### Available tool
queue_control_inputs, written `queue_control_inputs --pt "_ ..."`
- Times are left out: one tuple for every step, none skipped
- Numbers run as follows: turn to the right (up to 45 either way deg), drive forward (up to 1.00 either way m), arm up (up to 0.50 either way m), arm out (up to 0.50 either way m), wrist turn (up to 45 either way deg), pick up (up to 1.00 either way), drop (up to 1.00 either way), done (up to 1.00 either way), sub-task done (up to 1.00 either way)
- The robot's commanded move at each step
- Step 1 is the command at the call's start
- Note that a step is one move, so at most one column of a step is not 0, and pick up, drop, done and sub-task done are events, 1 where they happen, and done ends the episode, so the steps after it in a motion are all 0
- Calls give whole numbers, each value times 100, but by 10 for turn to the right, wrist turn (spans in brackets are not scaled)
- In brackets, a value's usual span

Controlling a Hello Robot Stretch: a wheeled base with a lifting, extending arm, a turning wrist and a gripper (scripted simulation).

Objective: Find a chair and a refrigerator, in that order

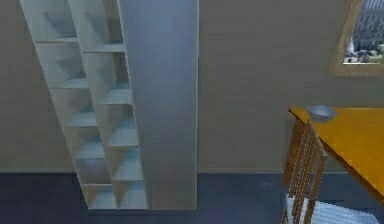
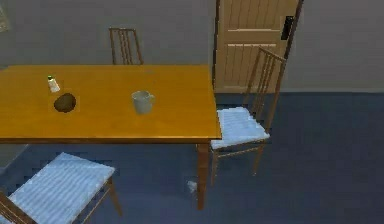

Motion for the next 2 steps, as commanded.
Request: queue_control_inputs --pt "-450 0 0 0 0 0 0 0 0" --pt "-420 0 0 0 0 0 0 0 0"
